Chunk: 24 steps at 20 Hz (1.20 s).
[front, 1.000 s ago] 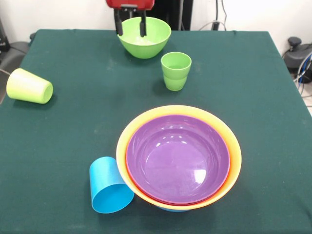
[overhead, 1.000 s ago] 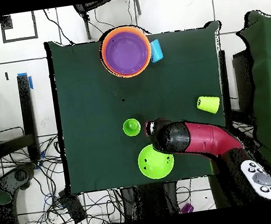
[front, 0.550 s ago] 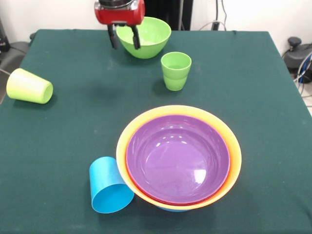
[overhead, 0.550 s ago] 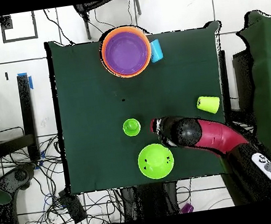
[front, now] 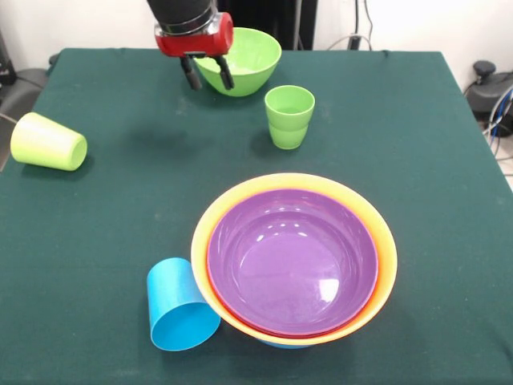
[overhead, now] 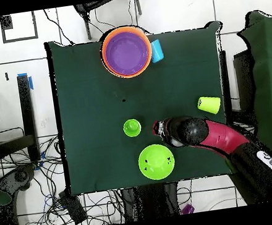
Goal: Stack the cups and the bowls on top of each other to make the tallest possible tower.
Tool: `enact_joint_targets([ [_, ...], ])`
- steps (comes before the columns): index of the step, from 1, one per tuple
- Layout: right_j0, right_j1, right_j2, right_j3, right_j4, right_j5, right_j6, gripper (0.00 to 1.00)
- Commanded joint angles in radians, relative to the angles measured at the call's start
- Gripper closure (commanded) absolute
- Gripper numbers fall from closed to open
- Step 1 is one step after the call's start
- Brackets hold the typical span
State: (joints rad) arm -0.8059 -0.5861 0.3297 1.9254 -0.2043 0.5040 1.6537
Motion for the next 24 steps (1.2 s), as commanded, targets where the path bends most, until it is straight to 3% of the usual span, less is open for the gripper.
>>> enact_joint_targets([
  [1,0.007,0.021,0.116,-0.074,-0.016,0.139,-0.087,0.00],
  [6,-0.011,-0.030,0.141,-0.055,-0.015,0.181,-0.094,0.00],
  [11,-0.046,-0.216,0.167,0.034,-0.012,0.246,-0.117,0.00],
  [15,-0.090,-0.305,0.197,0.099,0.000,0.269,-0.132,0.00],
  [24,-0.196,-0.318,0.249,0.129,-0.029,0.314,-0.173,0.00],
])
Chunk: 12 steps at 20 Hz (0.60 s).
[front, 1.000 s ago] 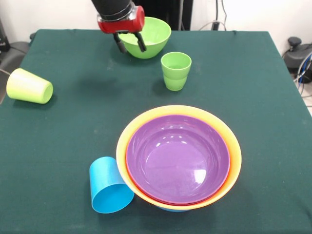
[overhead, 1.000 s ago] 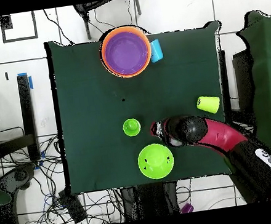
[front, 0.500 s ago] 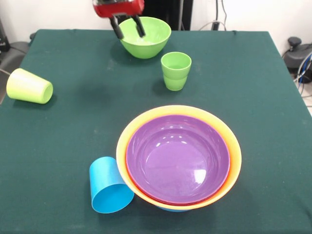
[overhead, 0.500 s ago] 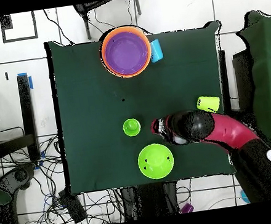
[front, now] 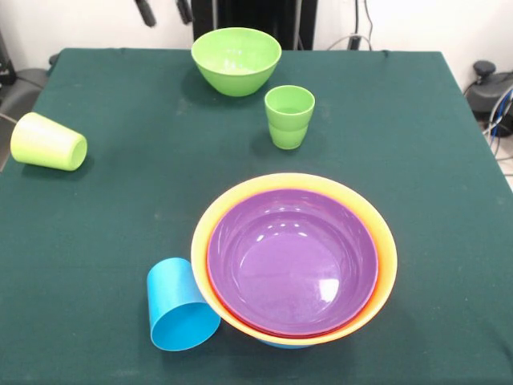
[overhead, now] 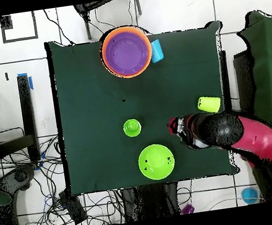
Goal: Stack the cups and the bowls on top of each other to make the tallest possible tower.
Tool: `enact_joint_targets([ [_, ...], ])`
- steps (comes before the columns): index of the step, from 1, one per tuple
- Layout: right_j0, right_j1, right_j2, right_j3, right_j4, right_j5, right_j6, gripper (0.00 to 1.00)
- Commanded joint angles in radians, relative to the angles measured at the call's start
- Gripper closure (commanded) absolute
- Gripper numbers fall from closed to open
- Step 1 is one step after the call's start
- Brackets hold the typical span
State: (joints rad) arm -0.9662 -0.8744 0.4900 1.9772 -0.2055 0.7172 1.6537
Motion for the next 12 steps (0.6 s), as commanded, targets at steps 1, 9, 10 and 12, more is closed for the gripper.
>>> enact_joint_targets([
  [1,-0.048,-0.027,0.098,0.080,-0.031,0.105,-0.179,0.00],
  [9,-0.100,-0.028,0.147,0.111,-0.043,0.117,-0.178,0.00],
  [10,-0.103,-0.041,0.153,0.118,-0.040,0.122,-0.175,0.00],
  [12,-0.117,-0.078,0.166,0.149,-0.034,0.109,-0.169,0.00],
])
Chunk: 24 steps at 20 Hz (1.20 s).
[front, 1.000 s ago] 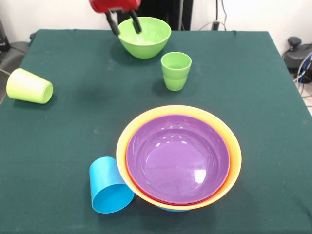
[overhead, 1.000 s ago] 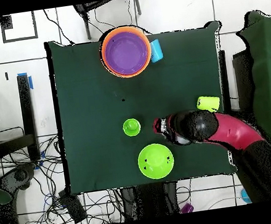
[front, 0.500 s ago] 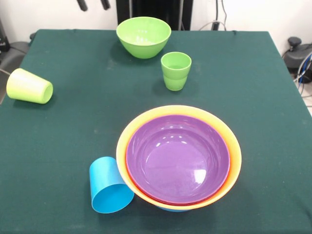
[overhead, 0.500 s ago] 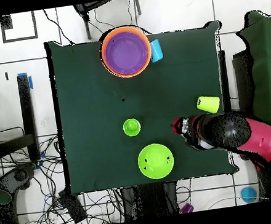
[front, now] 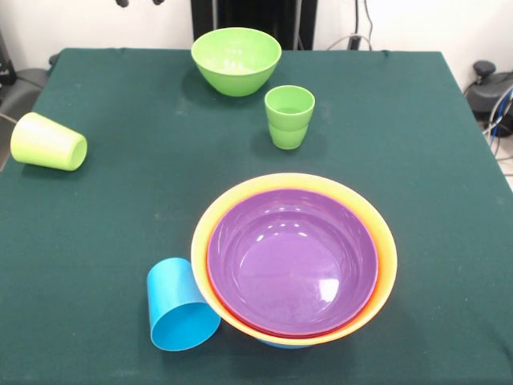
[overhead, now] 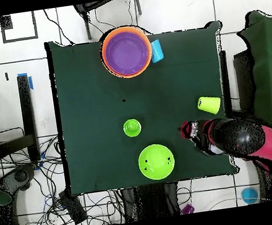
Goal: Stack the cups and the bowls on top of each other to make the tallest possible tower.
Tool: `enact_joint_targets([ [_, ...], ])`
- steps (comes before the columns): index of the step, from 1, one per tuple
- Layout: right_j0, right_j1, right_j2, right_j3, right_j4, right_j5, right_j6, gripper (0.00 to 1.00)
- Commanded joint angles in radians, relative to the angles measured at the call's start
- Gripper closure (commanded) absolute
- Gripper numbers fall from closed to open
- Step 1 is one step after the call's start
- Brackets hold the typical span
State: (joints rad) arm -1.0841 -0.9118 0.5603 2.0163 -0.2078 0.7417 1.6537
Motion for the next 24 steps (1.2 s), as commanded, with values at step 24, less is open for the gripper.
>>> enact_joint_targets([
  [24,-0.053,-0.333,0.210,0.283,-0.032,-0.092,-0.051,0.00],
])
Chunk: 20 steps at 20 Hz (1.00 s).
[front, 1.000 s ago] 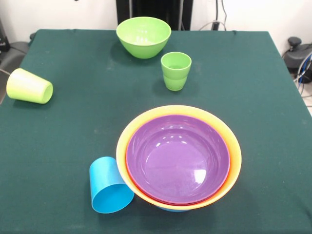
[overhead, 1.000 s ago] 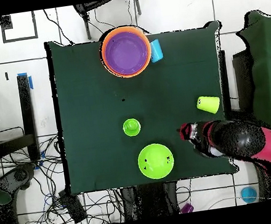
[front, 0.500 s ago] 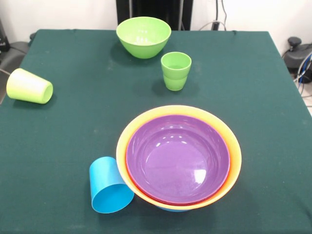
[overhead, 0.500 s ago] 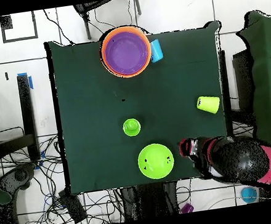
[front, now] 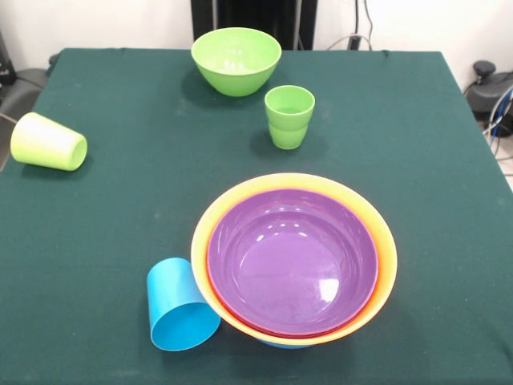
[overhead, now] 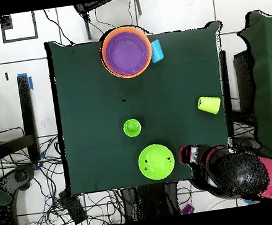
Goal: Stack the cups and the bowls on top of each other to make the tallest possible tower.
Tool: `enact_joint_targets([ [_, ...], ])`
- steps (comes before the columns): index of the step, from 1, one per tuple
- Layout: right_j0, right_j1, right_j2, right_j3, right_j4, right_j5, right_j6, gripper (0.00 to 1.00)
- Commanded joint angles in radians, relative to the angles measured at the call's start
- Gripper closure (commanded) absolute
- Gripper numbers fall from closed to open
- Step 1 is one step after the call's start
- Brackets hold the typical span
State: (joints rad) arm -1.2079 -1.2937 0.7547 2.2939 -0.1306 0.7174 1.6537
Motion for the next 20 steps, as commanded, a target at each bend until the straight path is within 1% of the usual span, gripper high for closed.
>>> enact_joint_targets([
  [1,0.079,0.047,0.007,0.001,-0.118,-0.069,-0.039,0.00],
  [3,0.094,0.050,-0.006,-0.007,-0.142,-0.078,-0.018,0.00],
  [6,0.113,0.048,-0.017,-0.012,-0.156,-0.085,0.005,0.00],
  [8,0.127,0.060,-0.026,-0.026,-0.168,-0.084,0.019,0.00],
  [10,0.139,0.078,-0.024,-0.056,-0.209,-0.100,0.004,0.00],
  [11,0.146,0.077,-0.026,-0.063,-0.216,-0.127,0.013,0.00],
  [13,0.171,0.060,-0.023,-0.092,-0.268,-0.129,0.005,0.00],
  [14,0.181,0.054,-0.026,-0.099,-0.279,-0.125,0.011,0.00],
  [15,0.198,0.044,-0.039,-0.102,-0.274,-0.128,0.046,0.00],
  [16,0.204,0.037,-0.045,-0.102,-0.265,-0.125,0.062,0.00],
  [18,0.215,0.020,-0.042,-0.117,-0.243,-0.092,0.061,0.00],
  [19,0.218,0.012,-0.048,-0.119,-0.210,-0.064,0.074,0.00],
  [20,0.220,0.010,-0.050,-0.121,-0.197,-0.056,0.076,0.00],
])
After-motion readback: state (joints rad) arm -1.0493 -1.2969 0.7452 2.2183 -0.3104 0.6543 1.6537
